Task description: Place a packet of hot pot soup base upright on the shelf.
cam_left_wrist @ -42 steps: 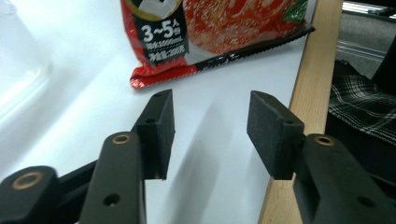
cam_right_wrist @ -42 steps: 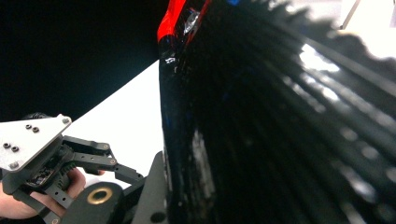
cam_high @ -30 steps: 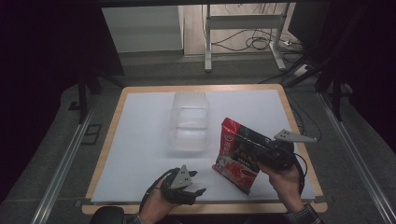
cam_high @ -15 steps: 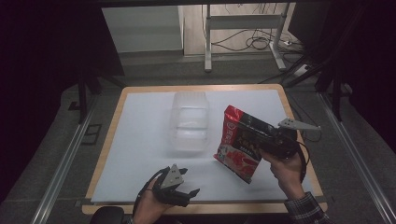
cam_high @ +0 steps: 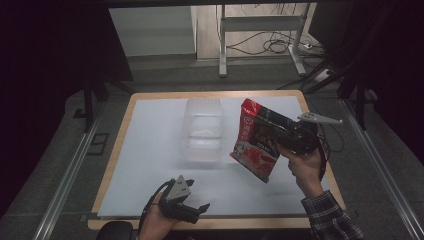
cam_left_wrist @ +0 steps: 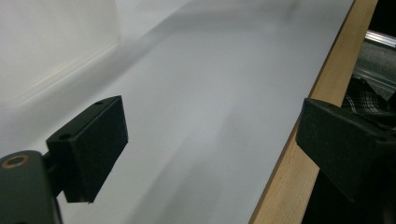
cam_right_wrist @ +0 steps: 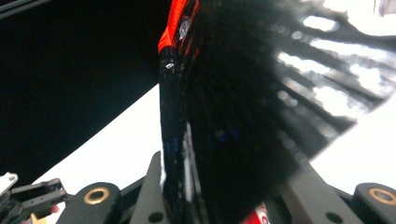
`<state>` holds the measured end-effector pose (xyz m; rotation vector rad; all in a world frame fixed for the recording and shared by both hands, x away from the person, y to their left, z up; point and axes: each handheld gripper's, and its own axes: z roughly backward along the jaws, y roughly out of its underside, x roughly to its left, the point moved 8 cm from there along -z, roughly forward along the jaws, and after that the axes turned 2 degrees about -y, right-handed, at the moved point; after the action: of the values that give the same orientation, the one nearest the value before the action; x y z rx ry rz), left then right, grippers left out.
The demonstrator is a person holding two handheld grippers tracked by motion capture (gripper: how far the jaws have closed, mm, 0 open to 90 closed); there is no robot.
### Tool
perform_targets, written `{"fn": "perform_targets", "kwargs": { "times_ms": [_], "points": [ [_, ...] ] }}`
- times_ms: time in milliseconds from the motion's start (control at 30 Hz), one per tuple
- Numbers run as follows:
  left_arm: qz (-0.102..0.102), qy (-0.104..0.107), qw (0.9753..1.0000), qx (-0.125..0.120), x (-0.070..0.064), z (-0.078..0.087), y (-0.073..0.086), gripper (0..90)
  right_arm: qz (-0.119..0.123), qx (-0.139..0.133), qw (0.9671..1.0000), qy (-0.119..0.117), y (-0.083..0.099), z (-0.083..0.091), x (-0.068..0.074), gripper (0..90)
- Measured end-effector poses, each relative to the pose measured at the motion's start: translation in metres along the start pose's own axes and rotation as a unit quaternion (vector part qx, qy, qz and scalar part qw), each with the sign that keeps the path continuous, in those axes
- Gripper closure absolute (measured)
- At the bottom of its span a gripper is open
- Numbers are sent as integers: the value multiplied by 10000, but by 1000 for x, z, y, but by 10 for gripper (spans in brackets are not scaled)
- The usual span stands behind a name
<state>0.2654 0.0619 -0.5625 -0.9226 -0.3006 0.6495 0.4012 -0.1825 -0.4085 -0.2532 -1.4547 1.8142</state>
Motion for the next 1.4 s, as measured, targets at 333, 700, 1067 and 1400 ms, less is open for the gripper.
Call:
{"fn": "perform_targets", "kwargs": {
  "times_ms": [333,700,1067,1400],
  "points": [
    [120,-122,9998,134,7,0,6,44,-45,-53,10000,4,-21,-17,-11,741],
    [185,-247,9994,133,12,6,10,23,-2,-105,9999,60,-43,-36,-20,739],
    [265,-294,9992,106,16,8,13,5,63,-151,9999,56,-62,-56,-25,738],
    [287,-311,9990,117,18,8,13,0,69,-260,9996,-15,-79,-78,-25,739]
  ]
}}
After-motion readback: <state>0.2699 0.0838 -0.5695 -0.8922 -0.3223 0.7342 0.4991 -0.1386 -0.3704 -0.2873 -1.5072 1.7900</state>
